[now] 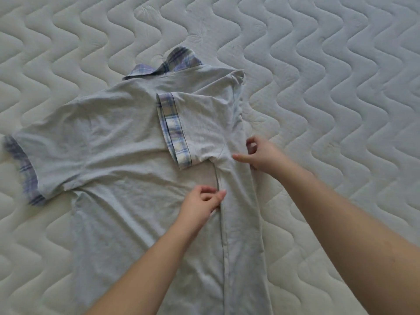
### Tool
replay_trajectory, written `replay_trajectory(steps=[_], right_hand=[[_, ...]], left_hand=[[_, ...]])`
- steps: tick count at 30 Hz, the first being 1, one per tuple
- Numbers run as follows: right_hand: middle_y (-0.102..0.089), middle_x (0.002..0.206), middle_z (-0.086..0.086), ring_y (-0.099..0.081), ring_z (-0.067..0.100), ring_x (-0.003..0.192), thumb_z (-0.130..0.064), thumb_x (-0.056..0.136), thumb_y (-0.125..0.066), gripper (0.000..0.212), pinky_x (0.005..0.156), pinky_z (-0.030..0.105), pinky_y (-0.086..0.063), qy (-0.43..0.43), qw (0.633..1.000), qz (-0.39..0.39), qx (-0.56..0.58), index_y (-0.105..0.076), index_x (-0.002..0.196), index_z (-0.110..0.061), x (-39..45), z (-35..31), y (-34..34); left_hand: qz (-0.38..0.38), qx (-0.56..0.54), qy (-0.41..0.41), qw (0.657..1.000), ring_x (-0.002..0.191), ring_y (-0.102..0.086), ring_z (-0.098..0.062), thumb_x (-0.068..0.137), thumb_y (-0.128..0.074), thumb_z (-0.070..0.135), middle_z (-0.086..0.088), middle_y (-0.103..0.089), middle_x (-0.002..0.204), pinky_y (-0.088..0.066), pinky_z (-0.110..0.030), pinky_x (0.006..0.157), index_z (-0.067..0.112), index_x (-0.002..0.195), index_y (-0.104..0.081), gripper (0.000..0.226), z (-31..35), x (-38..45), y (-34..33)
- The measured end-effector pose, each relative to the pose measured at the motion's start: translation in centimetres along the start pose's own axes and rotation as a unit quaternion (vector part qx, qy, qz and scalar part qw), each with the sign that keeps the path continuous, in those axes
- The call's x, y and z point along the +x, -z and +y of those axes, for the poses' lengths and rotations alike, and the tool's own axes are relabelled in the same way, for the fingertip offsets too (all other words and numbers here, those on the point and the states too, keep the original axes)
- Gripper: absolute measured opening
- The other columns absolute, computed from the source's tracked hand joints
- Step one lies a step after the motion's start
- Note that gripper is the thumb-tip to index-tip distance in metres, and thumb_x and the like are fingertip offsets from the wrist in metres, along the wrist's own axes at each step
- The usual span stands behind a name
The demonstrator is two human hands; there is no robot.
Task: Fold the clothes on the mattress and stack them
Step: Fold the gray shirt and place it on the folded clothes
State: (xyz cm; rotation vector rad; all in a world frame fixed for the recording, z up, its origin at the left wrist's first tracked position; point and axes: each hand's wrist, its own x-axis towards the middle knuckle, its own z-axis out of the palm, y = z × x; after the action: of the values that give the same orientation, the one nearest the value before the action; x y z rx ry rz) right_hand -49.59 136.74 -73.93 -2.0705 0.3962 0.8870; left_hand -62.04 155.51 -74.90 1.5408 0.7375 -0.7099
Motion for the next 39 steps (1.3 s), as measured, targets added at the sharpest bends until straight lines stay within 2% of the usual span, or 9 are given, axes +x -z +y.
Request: replay_trajectory(steps=[3, 6, 10, 13, 18, 27, 31, 36, 39], right_hand=[[-0.06, 0.076, -0.006, -0.058, 0.014, 0.069, -0.042, 0.075, -0.081, 0.034, 0.053, 0.022, -0.042, -0.014, 0.997, 0.058, -0.054, -0.059, 0.087, -0.019, -1.6, 2.1, -1.5], [-0.062, 0.077, -0.006, -0.06, 0.016, 0.073, -0.046, 0.081, -0.074, 0.028, 0.064, 0.03, -0.045, 0.008, 0.992, 0.116, -0.053, -0.06, 0.082, -0.022, -3.3, 3.6, -2.6], [-0.061, 0.076, -0.011, -0.059, 0.011, 0.073, -0.04, 0.083, -0.074, 0.022, 0.066, 0.028, -0.044, 0.027, 0.992, 0.125, -0.007, -0.062, 0.091, -0.023, -6.1, 5.5, -3.9], [-0.059, 0.079, -0.012, -0.058, 0.012, 0.076, -0.039, 0.083, -0.074, 0.026, 0.068, 0.029, -0.044, 0.022, 0.994, 0.103, -0.016, -0.057, 0.098, -0.026, -8.7, 7.1, -5.2], [-0.064, 0.086, -0.003, -0.063, 0.02, 0.086, -0.041, 0.086, -0.068, 0.024, 0.072, 0.031, -0.046, -0.032, 0.995, 0.063, -0.064, -0.061, 0.091, -0.018, -12.7, 10.8, -7.6], [-0.072, 0.111, 0.005, -0.067, 0.021, 0.1, -0.032, 0.091, -0.066, 0.032, 0.082, 0.031, -0.051, -0.071, 0.997, -0.035, -0.021, -0.068, 0.118, -0.015, -21.3, 17.3, -11.2], [-0.071, 0.114, 0.008, -0.066, 0.023, 0.104, -0.035, 0.091, -0.067, 0.035, 0.077, 0.028, -0.048, -0.107, 0.986, -0.106, -0.073, -0.067, 0.12, -0.014, -24.7, 20.0, -12.9], [-0.072, 0.084, 0.003, -0.073, 0.022, 0.071, -0.024, 0.093, -0.065, 0.024, 0.057, 0.024, -0.053, -0.14, 0.985, -0.1, -0.034, -0.069, 0.111, -0.008, -27.2, 22.2, -13.9], [-0.075, 0.084, 0.007, -0.071, 0.021, 0.065, -0.025, 0.092, -0.066, 0.023, 0.072, 0.034, -0.057, -0.149, 0.982, -0.105, -0.053, -0.067, 0.111, -0.011, -27.6, 22.2, -14.1]], left_hand=[[-0.035, 0.058, 0.002, 0.998, 0.073, -0.064, -0.011, 0.083, -0.076, 0.028, 0.001, -0.071, 0.082, -0.046, -0.019, 0.059, 0.011, 0.103, -0.063, 0.029, -1.6, -1.2, -1.8], [0.038, 0.2, -0.057, 0.977, 0.076, -0.064, -0.015, 0.089, -0.067, 0.03, 0.004, -0.069, 0.08, -0.046, -0.025, 0.064, 0.017, 0.09, -0.067, 0.013, -2.2, -2.2, -2.8], [0.106, 0.212, -0.071, 0.969, 0.075, -0.062, -0.019, 0.095, -0.055, 0.038, 0.004, -0.064, 0.074, -0.046, -0.032, 0.064, 0.017, 0.082, -0.059, 0.024, -3.6, -3.9, -2.8], [0.087, 0.212, -0.067, 0.971, 0.077, -0.064, -0.023, 0.095, -0.056, 0.038, 0.006, -0.064, 0.071, -0.045, -0.032, 0.064, 0.017, 0.086, -0.06, 0.023, -5.2, -5.0, -2.7], [-0.017, 0.226, -0.01, 0.974, 0.089, -0.068, -0.017, 0.083, -0.073, 0.039, 0.001, -0.072, 0.097, -0.056, -0.036, 0.081, 0.016, 0.105, -0.066, 0.033, -8.4, -7.0, -3.2], [-0.038, 0.16, 0.065, 0.984, 0.094, -0.069, -0.031, 0.087, -0.072, 0.018, -0.016, -0.072, 0.101, -0.056, -0.049, 0.084, 0.002, 0.112, -0.066, 0.031, -13.4, -11.8, -3.1], [-0.048, 0.162, 0.107, 0.98, 0.096, -0.068, -0.034, 0.085, -0.074, 0.016, -0.018, -0.072, 0.099, -0.056, -0.048, 0.086, 0.001, 0.109, -0.066, 0.029, -15.8, -14.1, -2.8], [-0.055, 0.281, 0.114, 0.951, 0.091, -0.068, -0.034, 0.09, -0.067, 0.023, -0.02, -0.072, 0.095, -0.055, -0.042, 0.081, 0.0, 0.095, -0.069, 0.024, -17.5, -15.8, -3.4], [-0.059, 0.363, 0.091, 0.926, 0.085, -0.068, -0.033, 0.092, -0.062, 0.032, -0.018, -0.072, 0.089, -0.053, -0.037, 0.074, 0.006, 0.083, -0.067, 0.028, -17.5, -16.2, -3.6]])
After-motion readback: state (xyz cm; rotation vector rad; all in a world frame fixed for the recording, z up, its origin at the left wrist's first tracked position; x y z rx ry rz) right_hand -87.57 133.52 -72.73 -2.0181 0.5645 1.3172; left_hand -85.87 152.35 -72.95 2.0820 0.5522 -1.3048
